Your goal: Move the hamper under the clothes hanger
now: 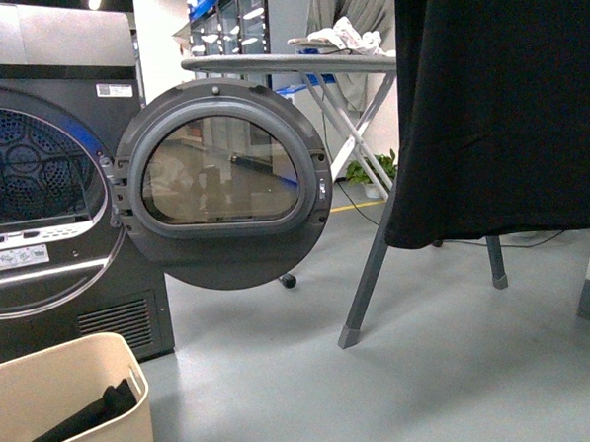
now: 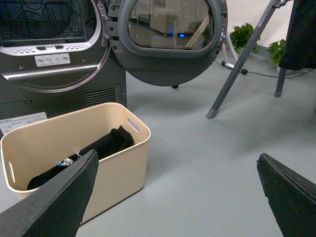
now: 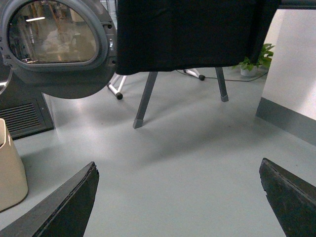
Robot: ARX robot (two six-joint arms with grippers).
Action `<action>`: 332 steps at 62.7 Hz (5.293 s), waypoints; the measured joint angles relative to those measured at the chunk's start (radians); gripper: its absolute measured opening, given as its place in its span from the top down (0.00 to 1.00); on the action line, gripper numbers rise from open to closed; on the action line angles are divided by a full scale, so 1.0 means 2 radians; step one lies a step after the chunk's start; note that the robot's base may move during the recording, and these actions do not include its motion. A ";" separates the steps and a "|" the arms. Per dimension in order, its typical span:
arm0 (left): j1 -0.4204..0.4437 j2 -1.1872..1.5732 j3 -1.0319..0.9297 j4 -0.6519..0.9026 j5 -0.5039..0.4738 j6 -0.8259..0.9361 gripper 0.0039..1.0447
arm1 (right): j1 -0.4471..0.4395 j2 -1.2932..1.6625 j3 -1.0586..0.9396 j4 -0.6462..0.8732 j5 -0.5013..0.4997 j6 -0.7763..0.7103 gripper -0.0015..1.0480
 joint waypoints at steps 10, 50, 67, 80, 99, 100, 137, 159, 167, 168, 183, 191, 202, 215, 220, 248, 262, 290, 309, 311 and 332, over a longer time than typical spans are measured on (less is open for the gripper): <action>0.000 0.000 0.000 0.000 0.000 0.000 0.06 | 0.000 0.000 0.000 0.000 0.000 0.000 0.07; 0.000 0.001 0.000 0.000 0.000 0.000 0.06 | 0.000 0.000 0.000 0.000 0.001 0.000 0.07; 0.000 0.001 0.000 0.000 -0.001 0.000 0.06 | 0.000 0.000 0.000 0.000 0.000 0.000 0.07; 0.000 0.001 0.000 0.000 0.000 0.000 0.06 | 0.000 0.000 0.000 0.000 0.000 0.000 0.07; 0.001 0.000 0.000 0.000 -0.003 0.000 0.06 | 0.001 0.000 0.000 0.000 -0.003 0.000 0.07; 0.001 0.000 0.000 0.000 -0.003 0.000 0.06 | 0.001 0.000 0.000 0.000 -0.003 0.000 0.07; 0.184 0.506 0.184 0.089 0.092 -0.006 0.06 | -0.065 0.411 0.099 0.233 -0.094 0.008 0.07; 0.094 0.820 0.367 0.111 0.045 0.083 0.06 | 0.025 0.725 0.228 0.278 -0.046 -0.017 0.07; 0.070 0.896 0.421 0.103 0.023 0.089 0.06 | 0.047 0.802 0.286 0.262 -0.020 -0.027 0.07; 0.068 0.900 0.424 0.104 0.021 0.090 0.06 | 0.048 0.807 0.290 0.260 -0.019 -0.027 0.07; 0.063 1.001 0.485 0.109 0.003 0.093 0.06 | 0.065 0.924 0.372 0.241 0.014 -0.036 0.07; 0.074 1.041 0.510 0.108 -0.002 0.090 0.06 | 0.071 0.971 0.399 0.237 0.023 -0.042 0.07; 0.078 1.076 0.538 0.097 -0.002 0.082 0.06 | 0.080 1.021 0.428 0.230 0.027 -0.045 0.07; 0.062 1.111 0.573 0.093 -0.011 0.083 0.06 | 0.084 1.065 0.471 0.216 0.035 -0.044 0.07; 0.052 1.122 0.586 0.091 -0.004 0.080 0.06 | 0.084 1.077 0.482 0.213 0.038 -0.043 0.07; -0.006 1.149 0.648 0.082 0.014 0.061 0.06 | 0.084 1.117 0.511 0.210 0.040 -0.042 0.07; -0.036 1.180 0.673 0.072 0.009 0.046 0.06 | 0.079 1.145 0.536 0.201 0.042 -0.043 0.07; -0.060 1.222 0.689 0.069 0.000 0.040 0.06 | 0.074 1.177 0.567 0.190 0.051 -0.045 0.07; -0.061 1.246 0.699 0.069 -0.006 0.037 0.06 | 0.069 1.203 0.585 0.184 0.057 -0.049 0.07; -0.061 1.247 0.700 0.069 -0.008 0.037 0.06 | 0.069 1.205 0.587 0.183 0.057 -0.049 0.07; -0.061 1.262 0.713 0.066 -0.012 0.031 0.32 | 0.071 1.221 0.595 0.173 0.057 -0.051 0.40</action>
